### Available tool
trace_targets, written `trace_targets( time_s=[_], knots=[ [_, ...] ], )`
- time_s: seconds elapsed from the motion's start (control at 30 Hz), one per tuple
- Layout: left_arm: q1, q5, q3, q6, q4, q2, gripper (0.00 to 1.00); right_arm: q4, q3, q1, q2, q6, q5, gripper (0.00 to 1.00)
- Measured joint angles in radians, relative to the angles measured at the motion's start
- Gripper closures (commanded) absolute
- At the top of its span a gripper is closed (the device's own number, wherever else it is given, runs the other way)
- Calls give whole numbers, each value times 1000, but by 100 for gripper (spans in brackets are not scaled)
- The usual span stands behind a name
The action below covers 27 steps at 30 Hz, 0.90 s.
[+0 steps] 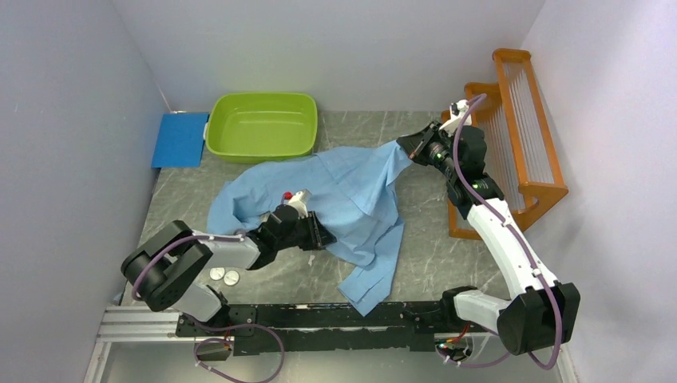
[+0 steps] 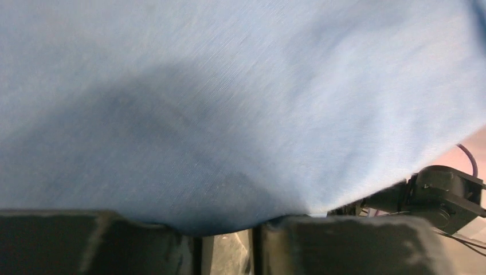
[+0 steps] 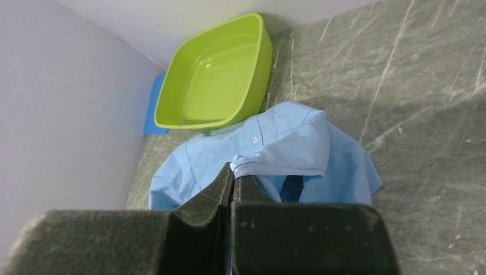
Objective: Pin the brooch onto the clothing
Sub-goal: Flatten out the clothes at the center of the board.
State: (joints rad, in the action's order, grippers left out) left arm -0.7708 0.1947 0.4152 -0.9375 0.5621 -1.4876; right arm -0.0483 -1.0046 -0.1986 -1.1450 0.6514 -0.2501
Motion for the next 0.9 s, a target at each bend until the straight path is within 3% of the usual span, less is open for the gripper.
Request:
trace_targets(
  time_s=[0.1, 0.23, 0.4, 0.47, 0.53, 0.57, 0.63, 0.77, 0.9],
  knots=[
    [6, -1, 42, 27, -58, 35, 97, -21, -5, 3, 1, -5, -6, 100],
    [8, -27, 121, 70, -269, 198, 97, -60, -18, 4, 23, -16, -19, 100],
    [14, -72, 283, 153, -651, 385, 95, -98, -23, 4, 98, -24, -50, 100],
    [17, -80, 352, 190, -805, 417, 84, -118, -21, 5, 139, -28, -71, 100],
    [19, -87, 422, 226, -960, 429, 40, -128, -10, 5, 174, -31, -85, 100],
    [22, -86, 458, 239, -1048, 429, 23, -132, 5, 6, 195, -31, -96, 100],
    [27, -81, 491, 274, -1146, 420, 7, -134, 37, 5, 220, -31, -107, 100],
    [51, -75, 517, 304, -1274, 344, 6, -140, 122, 6, 230, -31, -126, 100],
    [119, -3, 475, 317, -1256, 299, 10, -157, 166, 6, 186, -31, -135, 100]
  ],
)
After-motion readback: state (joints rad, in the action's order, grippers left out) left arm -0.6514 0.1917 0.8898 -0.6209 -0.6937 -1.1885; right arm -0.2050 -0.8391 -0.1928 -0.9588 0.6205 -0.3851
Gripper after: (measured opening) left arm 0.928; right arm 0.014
